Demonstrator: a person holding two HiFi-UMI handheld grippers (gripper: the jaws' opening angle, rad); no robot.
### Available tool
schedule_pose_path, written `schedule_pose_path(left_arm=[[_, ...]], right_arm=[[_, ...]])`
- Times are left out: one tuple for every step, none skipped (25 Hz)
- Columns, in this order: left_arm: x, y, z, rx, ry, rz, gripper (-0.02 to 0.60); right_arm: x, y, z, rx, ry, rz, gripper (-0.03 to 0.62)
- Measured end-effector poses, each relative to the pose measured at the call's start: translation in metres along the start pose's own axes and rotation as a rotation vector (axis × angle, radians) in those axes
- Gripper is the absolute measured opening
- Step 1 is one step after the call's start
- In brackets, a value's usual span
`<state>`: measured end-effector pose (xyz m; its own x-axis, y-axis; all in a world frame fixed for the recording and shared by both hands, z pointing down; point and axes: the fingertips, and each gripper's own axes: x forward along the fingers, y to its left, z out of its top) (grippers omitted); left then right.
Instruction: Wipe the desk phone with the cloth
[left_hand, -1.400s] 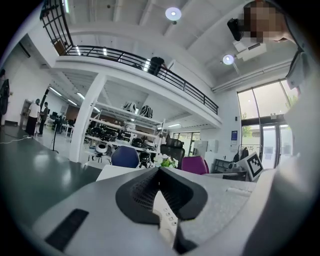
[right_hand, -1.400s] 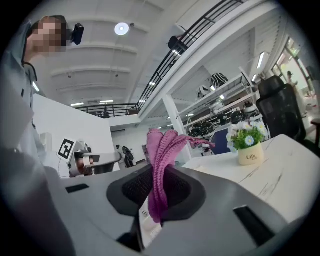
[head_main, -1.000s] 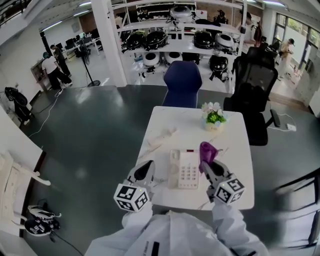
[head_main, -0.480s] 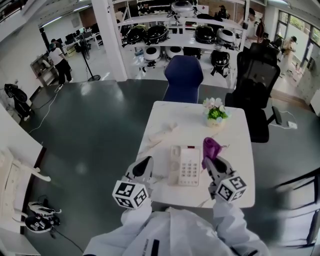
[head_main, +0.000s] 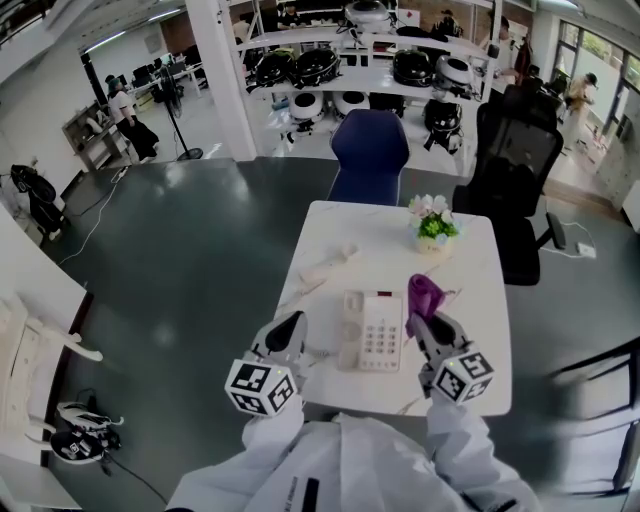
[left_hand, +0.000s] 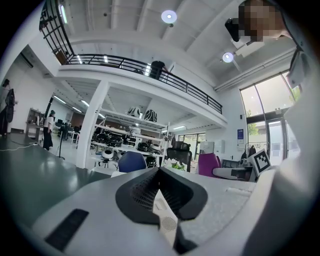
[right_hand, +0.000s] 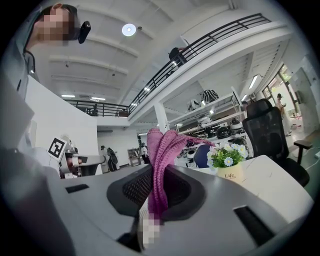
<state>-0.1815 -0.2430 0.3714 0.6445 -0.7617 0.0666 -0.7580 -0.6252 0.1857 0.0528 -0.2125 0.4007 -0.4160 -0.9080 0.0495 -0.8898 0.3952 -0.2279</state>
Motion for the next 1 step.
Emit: schedule_pose_path(left_arm=[[0.0003, 0.0, 0.0002, 0.0, 0.0, 0.0, -0.002]], right_arm=[[0.0001, -0.0003, -0.0002, 0.0, 0.001, 0.001, 0.038]])
